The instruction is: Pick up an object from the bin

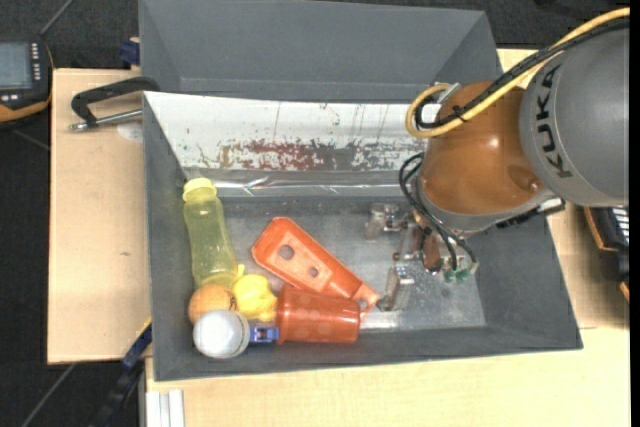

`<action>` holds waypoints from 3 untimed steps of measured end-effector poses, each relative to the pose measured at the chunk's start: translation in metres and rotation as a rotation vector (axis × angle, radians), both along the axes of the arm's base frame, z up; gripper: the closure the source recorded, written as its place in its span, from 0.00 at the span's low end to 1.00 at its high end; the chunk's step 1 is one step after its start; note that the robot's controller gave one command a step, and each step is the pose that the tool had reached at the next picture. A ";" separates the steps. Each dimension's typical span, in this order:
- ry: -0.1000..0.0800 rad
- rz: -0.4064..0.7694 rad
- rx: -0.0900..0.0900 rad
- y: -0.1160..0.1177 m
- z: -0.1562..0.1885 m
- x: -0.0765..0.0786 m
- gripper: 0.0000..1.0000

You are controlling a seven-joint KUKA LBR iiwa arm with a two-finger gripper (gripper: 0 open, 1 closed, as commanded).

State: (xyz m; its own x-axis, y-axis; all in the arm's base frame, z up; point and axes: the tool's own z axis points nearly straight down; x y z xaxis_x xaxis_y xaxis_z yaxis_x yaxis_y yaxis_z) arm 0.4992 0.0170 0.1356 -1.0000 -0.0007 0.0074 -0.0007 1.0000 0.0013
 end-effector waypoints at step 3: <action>-0.005 -0.446 -0.001 0.030 -0.056 -0.001 0.00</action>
Offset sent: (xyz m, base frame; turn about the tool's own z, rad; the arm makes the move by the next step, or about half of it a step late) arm 0.0033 0.0295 -0.0656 0.3922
